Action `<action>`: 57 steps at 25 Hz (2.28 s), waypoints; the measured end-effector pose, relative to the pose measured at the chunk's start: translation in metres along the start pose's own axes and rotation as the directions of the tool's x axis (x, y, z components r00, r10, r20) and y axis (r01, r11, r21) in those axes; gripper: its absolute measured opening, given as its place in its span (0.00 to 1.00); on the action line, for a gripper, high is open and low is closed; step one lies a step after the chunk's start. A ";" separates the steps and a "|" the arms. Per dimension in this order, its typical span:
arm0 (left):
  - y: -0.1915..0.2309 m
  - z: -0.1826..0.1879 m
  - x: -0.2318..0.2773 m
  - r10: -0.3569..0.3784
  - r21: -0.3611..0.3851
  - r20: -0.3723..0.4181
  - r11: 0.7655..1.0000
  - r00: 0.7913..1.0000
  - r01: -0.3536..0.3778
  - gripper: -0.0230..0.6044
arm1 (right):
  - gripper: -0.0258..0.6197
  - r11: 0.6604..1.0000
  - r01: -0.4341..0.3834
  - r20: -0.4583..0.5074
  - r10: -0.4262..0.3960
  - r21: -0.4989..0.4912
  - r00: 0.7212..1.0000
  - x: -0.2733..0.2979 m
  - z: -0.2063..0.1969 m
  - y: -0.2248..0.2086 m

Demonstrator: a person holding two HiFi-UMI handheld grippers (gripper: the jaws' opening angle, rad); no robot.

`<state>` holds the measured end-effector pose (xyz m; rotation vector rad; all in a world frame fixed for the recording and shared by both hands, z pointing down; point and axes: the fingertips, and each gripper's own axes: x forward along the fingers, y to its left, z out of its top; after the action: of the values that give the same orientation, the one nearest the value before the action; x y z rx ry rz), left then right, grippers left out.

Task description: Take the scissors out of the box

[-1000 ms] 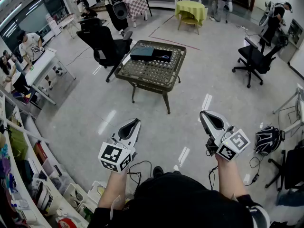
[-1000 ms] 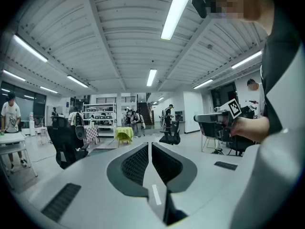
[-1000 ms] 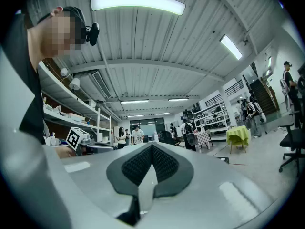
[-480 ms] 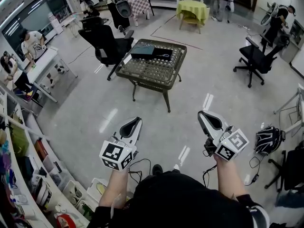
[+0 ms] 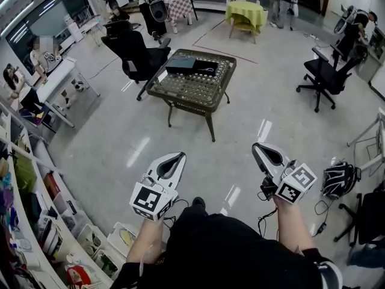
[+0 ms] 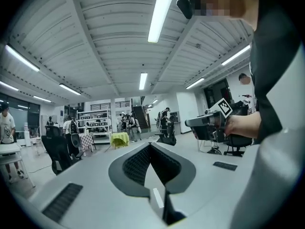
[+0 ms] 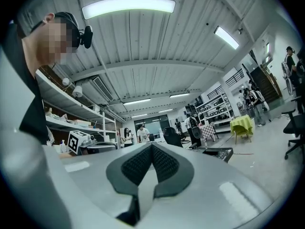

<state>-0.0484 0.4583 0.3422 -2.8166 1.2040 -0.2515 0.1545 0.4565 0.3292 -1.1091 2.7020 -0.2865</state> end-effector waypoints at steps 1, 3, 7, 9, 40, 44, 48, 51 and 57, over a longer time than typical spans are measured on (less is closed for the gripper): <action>0.000 0.002 0.001 -0.009 -0.009 0.010 1.000 1.000 0.009 0.05 | 0.06 1.000 0.000 0.007 0.000 0.004 1.000 -0.001 0.001 -0.003; 0.003 0.006 0.004 -0.013 -0.025 0.035 1.000 0.999 0.013 0.05 | 0.06 1.000 -0.001 0.026 0.001 0.008 1.000 0.000 0.005 -0.007; 0.012 0.002 0.014 -0.010 -0.041 0.027 0.999 1.000 0.011 0.05 | 0.06 1.000 -0.008 0.035 0.008 0.000 0.999 0.007 0.010 -0.012; 0.016 -0.003 0.022 -0.018 -0.034 0.006 0.999 1.000 0.018 0.05 | 0.06 1.000 -0.011 0.030 0.011 0.001 0.999 0.012 0.009 -0.016; 0.267 -0.046 0.111 -0.005 -0.174 0.046 0.985 0.999 0.013 0.05 | 0.09 0.999 0.048 -0.048 -0.049 -0.017 0.998 0.254 0.013 -0.095; 0.279 -0.056 0.113 -0.016 -0.191 0.037 0.981 0.999 0.023 0.05 | 0.09 0.997 0.079 -0.078 -0.079 -0.003 0.994 0.261 0.003 -0.104; 0.294 -0.061 0.118 -0.014 -0.198 0.024 0.980 1.000 0.019 0.05 | 0.09 0.994 0.106 -0.074 -0.105 0.007 0.992 0.269 0.007 -0.119; 0.306 -0.064 0.123 -0.004 -0.202 0.014 0.979 1.000 0.006 0.05 | 0.09 0.996 0.092 -0.080 -0.091 0.014 0.993 0.285 0.003 -0.127; 0.326 -0.073 0.141 0.018 -0.211 -0.017 0.977 1.000 -0.022 0.05 | 0.09 0.997 0.043 -0.108 -0.036 0.059 0.993 0.322 -0.013 -0.147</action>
<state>-0.1977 0.1313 0.3901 -2.9838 1.3363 -0.1520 0.0252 0.1267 0.3423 -1.1625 2.7462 -0.4439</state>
